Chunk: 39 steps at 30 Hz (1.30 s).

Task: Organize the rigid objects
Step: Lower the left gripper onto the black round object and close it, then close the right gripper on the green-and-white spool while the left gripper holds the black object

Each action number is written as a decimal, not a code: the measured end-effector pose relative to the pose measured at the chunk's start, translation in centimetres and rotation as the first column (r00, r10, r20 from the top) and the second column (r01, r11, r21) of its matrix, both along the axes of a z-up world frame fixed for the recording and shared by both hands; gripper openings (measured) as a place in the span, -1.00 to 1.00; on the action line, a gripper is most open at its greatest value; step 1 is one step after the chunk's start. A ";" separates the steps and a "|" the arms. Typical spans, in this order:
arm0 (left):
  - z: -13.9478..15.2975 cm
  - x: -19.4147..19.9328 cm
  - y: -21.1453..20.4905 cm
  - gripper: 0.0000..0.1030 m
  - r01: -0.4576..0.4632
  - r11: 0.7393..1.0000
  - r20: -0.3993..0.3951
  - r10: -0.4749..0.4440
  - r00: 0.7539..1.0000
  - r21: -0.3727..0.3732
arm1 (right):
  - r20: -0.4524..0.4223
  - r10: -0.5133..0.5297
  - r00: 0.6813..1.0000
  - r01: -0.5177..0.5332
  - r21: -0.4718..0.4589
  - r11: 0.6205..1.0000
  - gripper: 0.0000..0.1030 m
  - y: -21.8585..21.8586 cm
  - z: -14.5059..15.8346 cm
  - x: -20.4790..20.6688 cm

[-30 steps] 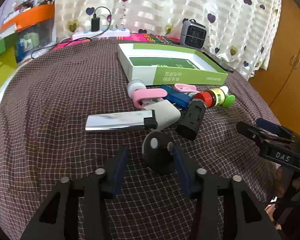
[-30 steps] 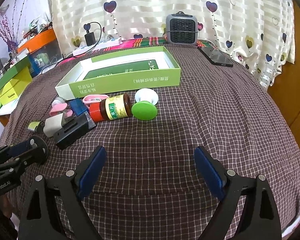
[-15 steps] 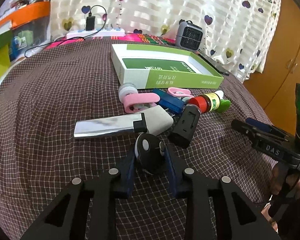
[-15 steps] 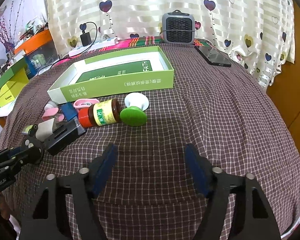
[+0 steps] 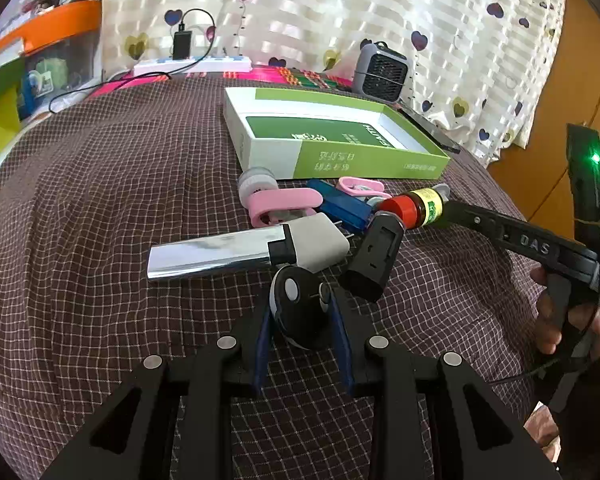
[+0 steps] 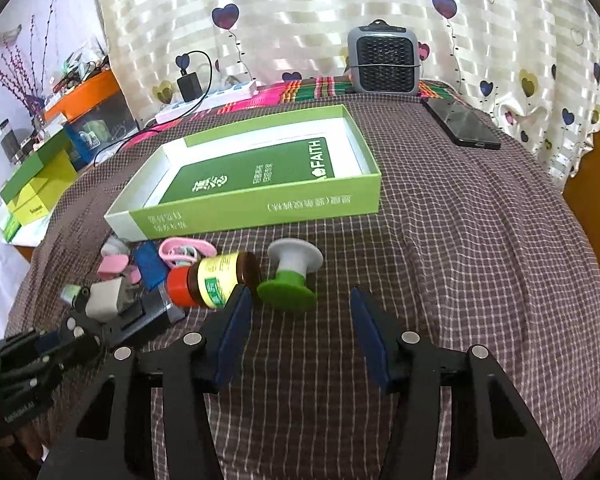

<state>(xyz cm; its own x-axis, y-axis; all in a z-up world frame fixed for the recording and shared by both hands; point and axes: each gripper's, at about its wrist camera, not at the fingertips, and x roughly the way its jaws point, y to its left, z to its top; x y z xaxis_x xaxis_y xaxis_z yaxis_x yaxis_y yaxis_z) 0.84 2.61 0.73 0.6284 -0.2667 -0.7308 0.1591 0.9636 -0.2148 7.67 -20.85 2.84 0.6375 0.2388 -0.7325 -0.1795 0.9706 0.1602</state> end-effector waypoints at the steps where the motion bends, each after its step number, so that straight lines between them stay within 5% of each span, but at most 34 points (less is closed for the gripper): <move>1: 0.0 0.1 0.0 -0.48 -0.001 1.000 -0.001 0.001 1.000 0.000 | -0.005 -0.002 1.000 0.002 -0.003 1.000 0.04 0.1 -0.1 0.4; 11: 0.0 0.9 0.3 -0.48 -0.010 1.000 -0.018 0.010 1.000 -0.022 | -0.069 -0.004 0.998 0.003 -0.007 1.000 0.03 0.2 -1.0 2.6; 20: -0.1 1.1 0.5 -0.45 0.001 0.999 -0.024 -0.002 1.000 -0.045 | -0.067 -0.017 0.998 0.015 -0.025 1.000 -0.32 -0.1 -1.0 3.0; 25: 0.0 0.7 -0.3 -0.46 0.008 1.000 -0.001 -0.008 1.000 0.017 | -0.063 -0.013 0.998 0.012 -0.023 1.000 -0.32 -0.1 -1.0 2.8; 39: 0.8 0.2 -0.2 -0.51 0.025 1.000 0.012 -0.024 1.000 -0.011 | -0.051 -0.008 0.999 0.007 -0.018 1.000 -0.32 -0.1 -0.8 2.0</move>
